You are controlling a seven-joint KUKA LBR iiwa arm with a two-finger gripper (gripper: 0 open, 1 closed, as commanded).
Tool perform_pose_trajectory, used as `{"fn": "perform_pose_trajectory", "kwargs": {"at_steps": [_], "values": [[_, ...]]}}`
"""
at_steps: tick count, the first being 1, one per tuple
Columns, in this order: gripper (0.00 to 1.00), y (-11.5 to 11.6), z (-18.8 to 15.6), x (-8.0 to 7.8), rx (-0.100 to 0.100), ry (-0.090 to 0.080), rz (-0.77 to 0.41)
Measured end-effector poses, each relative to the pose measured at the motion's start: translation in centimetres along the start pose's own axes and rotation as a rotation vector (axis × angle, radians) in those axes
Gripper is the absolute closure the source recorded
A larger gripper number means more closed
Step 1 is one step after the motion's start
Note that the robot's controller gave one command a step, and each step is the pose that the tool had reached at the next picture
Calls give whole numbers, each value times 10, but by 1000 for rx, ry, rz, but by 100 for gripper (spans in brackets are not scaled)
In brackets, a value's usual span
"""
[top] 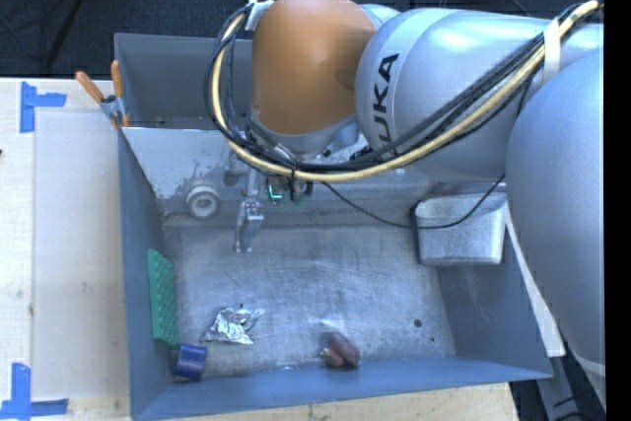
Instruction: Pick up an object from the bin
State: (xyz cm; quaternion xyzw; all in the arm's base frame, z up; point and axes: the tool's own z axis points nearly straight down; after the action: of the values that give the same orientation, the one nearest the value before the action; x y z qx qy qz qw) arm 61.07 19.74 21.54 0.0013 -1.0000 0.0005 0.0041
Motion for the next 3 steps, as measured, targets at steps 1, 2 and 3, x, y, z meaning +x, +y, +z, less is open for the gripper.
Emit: {"fn": "perform_pose_trajectory", "kwargs": {"at_steps": [1,2,3], "values": [[0,-15,122,48,1,2,0],[0,-15,146,107,-3,-12,-42],[0,0,142,111,0,-7,-63]]}}
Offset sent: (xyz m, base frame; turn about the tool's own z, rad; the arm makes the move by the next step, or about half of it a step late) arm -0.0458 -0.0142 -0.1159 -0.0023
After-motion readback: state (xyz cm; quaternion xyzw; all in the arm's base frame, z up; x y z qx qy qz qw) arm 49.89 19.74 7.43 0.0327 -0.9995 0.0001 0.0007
